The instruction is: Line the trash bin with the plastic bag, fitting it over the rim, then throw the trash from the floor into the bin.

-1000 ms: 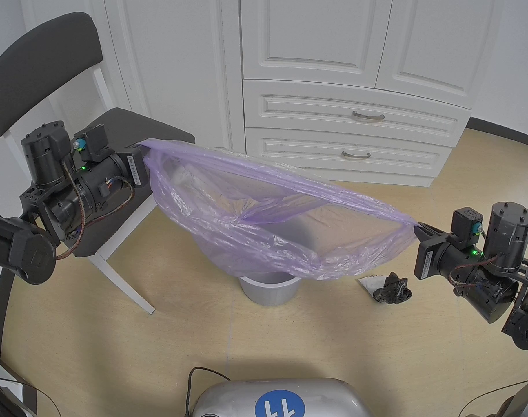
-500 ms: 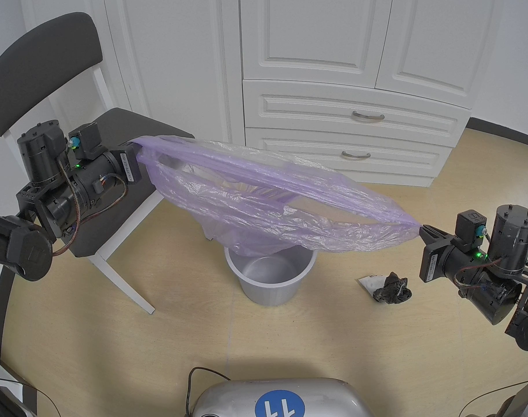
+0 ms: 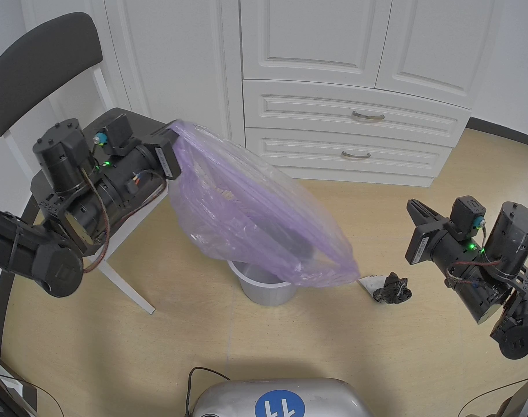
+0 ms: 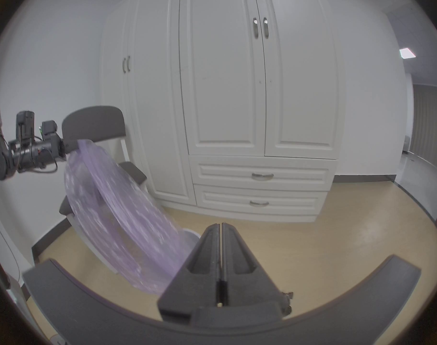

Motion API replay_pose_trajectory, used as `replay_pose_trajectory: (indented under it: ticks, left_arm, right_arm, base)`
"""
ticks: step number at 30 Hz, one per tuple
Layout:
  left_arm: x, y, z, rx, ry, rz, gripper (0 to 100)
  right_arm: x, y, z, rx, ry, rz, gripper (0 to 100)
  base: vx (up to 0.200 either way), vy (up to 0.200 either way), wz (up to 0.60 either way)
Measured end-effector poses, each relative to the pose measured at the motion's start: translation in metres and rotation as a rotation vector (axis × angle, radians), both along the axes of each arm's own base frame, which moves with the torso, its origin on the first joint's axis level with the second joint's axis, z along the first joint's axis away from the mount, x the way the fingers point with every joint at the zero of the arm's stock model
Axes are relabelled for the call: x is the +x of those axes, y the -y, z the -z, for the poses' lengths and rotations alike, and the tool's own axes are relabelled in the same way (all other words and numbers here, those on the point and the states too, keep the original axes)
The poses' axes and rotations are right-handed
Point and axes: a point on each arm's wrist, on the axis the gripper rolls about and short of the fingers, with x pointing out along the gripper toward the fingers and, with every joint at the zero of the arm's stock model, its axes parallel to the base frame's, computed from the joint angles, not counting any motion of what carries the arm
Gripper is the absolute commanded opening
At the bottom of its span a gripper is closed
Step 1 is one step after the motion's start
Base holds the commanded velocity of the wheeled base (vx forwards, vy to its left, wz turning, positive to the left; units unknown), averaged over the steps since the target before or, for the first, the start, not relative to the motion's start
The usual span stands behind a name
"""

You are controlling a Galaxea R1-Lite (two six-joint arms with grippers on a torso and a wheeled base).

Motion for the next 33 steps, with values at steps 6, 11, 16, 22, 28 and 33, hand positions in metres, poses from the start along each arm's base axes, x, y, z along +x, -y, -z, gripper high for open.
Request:
replay_pose_trajectory:
  ticks: [6,11,16,22,28,33]
  left_arm:
    - [0.001,0.027,0.008,-0.010,0.002,0.052,0]
    - [0.006,0.042,-0.002,-0.064,0.026,-0.038,0]
    - [0.006,0.059,-0.013,-0.121,0.050,-0.056,0]
    - [0.001,0.070,-0.024,-0.173,0.069,-0.071,0]
    - [-0.007,0.068,-0.039,-0.210,0.101,-0.085,0]
    - [-0.016,0.062,-0.053,-0.235,0.131,-0.088,0]
  right_arm:
    - [0.003,-0.012,0.011,0.013,0.020,-0.035,0]
    - [0.001,-0.023,0.021,0.035,-0.019,-0.093,0]
    - [-0.006,-0.041,0.032,0.104,-0.079,-0.204,0]
    - [-0.017,-0.068,0.052,0.152,-0.177,-0.311,0]
    - [-0.022,-0.087,0.074,0.137,-0.255,-0.364,100]
    - [-0.023,-0.097,0.084,0.197,-0.293,-0.393,100]
  base:
    - [0.000,0.000,0.00]
    - [0.000,0.000,0.00]
    - [0.000,0.000,0.00]
    - [0.000,0.000,0.00]
    - [0.000,0.000,0.00]
    - [0.000,0.000,0.00]
